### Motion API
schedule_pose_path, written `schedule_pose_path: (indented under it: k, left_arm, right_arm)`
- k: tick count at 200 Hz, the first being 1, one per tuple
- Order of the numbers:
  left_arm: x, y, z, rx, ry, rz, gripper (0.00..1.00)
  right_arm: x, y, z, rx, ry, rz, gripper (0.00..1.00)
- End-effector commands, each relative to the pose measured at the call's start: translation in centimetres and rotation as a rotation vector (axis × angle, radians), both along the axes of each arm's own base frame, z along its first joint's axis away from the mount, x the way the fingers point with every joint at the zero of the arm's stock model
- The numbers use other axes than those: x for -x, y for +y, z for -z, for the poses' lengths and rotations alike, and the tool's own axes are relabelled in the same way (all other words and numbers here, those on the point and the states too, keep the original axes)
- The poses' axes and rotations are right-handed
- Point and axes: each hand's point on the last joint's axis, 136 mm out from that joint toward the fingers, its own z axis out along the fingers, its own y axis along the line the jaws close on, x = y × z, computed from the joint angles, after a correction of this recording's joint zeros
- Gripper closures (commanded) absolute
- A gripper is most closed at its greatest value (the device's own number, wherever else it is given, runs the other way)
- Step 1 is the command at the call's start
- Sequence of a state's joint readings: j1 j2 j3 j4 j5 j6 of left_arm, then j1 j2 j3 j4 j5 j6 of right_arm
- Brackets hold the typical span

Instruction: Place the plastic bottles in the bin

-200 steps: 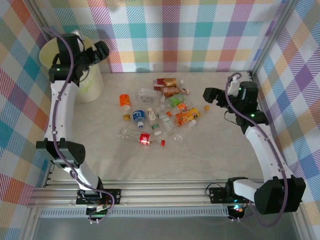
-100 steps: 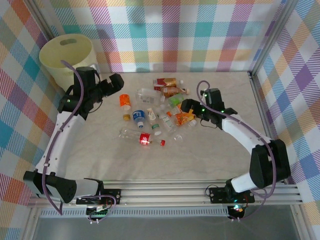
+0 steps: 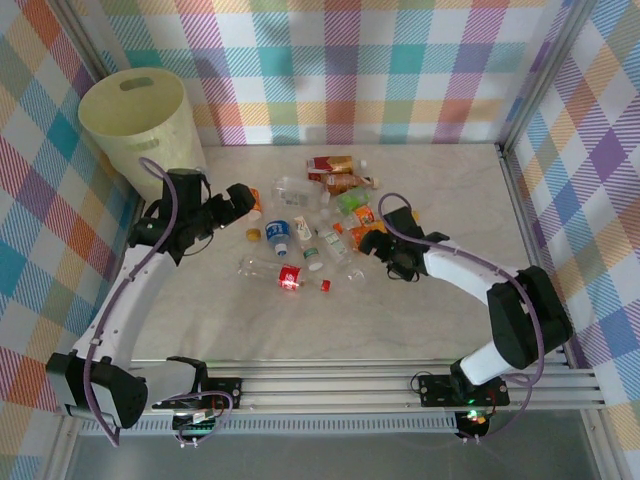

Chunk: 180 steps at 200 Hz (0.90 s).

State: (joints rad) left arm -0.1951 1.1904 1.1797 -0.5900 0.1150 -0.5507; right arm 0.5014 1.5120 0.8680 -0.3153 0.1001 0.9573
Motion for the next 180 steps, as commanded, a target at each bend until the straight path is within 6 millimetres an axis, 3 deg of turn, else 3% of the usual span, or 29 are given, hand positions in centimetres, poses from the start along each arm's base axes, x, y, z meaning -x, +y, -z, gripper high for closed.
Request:
schedule_pose_path:
  k: [1, 60, 107, 149, 180]
  left_arm:
    - [0.0, -0.7, -0.6, 0.03, -0.033, 0.018, 0.0]
    - [0.1, -0.9, 0.4, 0.043, -0.009, 0.015, 0.0]
    - [0.3, -1.0, 0.5, 0.061, -0.008, 0.015, 0.0]
    - [0.1, -3.1, 0.9, 0.142, -0.016, 0.075, 0.0]
    - [0.1, -4.3, 0.7, 0.163, -0.032, 0.113, 0.0]
  right_arm:
    - [1.0, 1.0, -0.1, -0.092, 0.031, 0.052, 0.01]
    - [1.4, 2.6, 1.5, -0.22, 0.052, 0.097, 0.06]
    - [1.6, 2.2, 2.7, -0.168, 0.041, 0.083, 0.14]
    - [2.7, 1.8, 4.0, -0.127, 0.057, 0.052, 0.22]
    - [2.6, 1.6, 3.6, -0.08, 0.003, -0.042, 0.33]
